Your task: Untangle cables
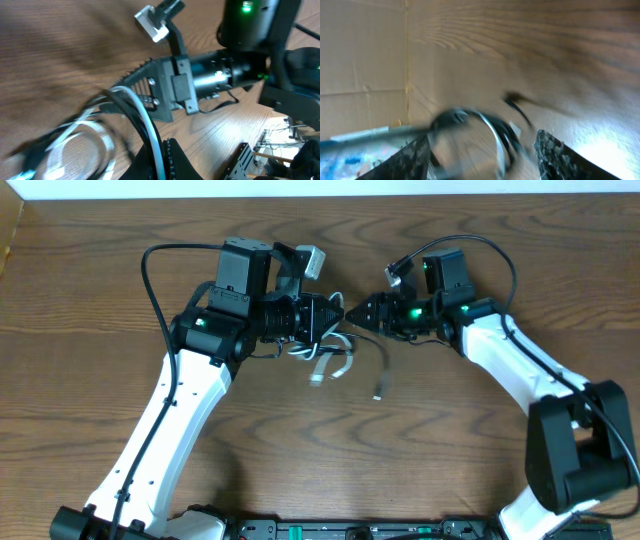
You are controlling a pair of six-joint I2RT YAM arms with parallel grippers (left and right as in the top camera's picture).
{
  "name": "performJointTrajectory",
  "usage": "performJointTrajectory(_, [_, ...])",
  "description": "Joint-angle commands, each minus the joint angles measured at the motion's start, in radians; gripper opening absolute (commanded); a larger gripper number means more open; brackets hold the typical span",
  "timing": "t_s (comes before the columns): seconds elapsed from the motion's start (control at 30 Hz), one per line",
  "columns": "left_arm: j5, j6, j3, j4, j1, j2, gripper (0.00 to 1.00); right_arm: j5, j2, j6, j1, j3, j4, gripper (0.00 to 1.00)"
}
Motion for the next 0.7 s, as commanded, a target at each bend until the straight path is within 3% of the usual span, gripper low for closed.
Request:
performJointTrajectory(0.0, [0.017,0.002,0.002,0.002,0.000,0.004,0.07,-0.119,0.069,0.055,0.012,0.016,0.021,0.57])
performJointTrajectory(0.07, [0.013,0.003,0.002,0.003,0.000,0.004,0.07,-0.117,0.090,0.030,0.028,0.016,-0.023,0.51])
performJointTrajectory(0.1, [0.012,0.003,0.002,0.003,0.000,0.004,0.07,-0.089,0.107,-0.009,0.044,0.016,-0.091,0.42])
performJointTrajectory(0.23, [0.012,0.003,0.002,0.003,0.000,0.004,0.07,-0.026,0.135,-0.039,0.067,0.016,-0.180,0.33])
performJointTrajectory(0.5, [0.012,0.002,0.002,0.010,0.000,0.006,0.07,-0.072,0.150,-0.038,0.075,0.016,-0.116,0.44])
performJointTrajectory(0.67, [0.005,0.002,0.002,0.010,0.000,0.017,0.07,-0.111,0.150,-0.043,0.092,0.016,-0.118,0.45])
